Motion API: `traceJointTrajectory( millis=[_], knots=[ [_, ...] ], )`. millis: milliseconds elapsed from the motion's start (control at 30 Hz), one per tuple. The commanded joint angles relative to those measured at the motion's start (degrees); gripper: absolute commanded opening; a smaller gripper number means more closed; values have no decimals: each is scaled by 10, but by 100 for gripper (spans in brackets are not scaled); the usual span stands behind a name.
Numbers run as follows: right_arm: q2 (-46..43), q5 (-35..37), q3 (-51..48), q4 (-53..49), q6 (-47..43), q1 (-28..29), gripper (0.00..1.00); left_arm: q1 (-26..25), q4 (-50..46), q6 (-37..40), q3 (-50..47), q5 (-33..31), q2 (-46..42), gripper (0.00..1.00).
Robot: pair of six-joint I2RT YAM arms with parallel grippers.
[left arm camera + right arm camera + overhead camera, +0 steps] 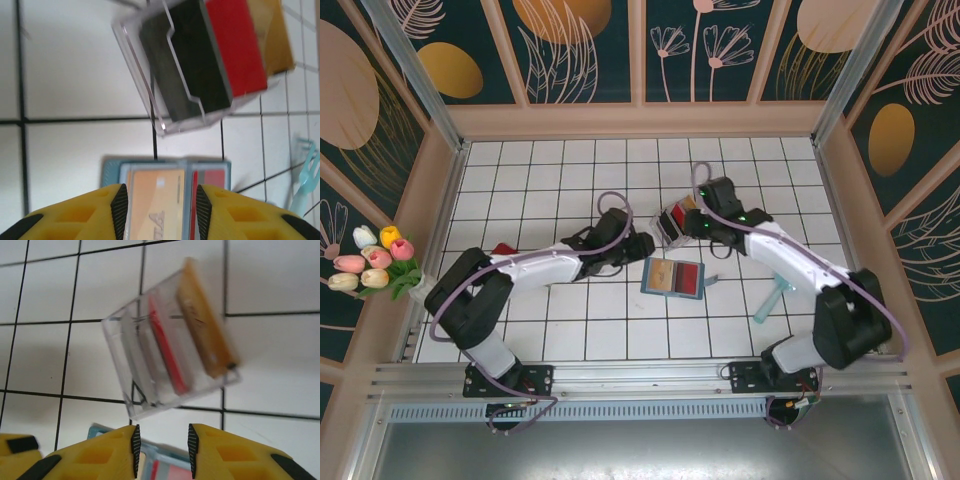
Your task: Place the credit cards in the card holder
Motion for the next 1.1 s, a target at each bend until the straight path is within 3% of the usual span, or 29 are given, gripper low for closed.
traceJointTrajectory(
  millis=[0,133,400,667,1067],
  knots=[
    [68,49,58,-23,-57,34,34,35,12,-17,-21,-3,-9,44],
    [143,116,118,-50,-78,53,34,60,31,-26,-23,15,-5,45],
    [225,147,183,-78,-121,69,35,70,42,-28,-34,15,-1,47],
    [269,190,209,-100,-128,81,36,71,52,-30,-41,18,0,48],
    [288,331,228,-120,-136,110,36,71,47,-26,-40,22,-1,49]
  ],
)
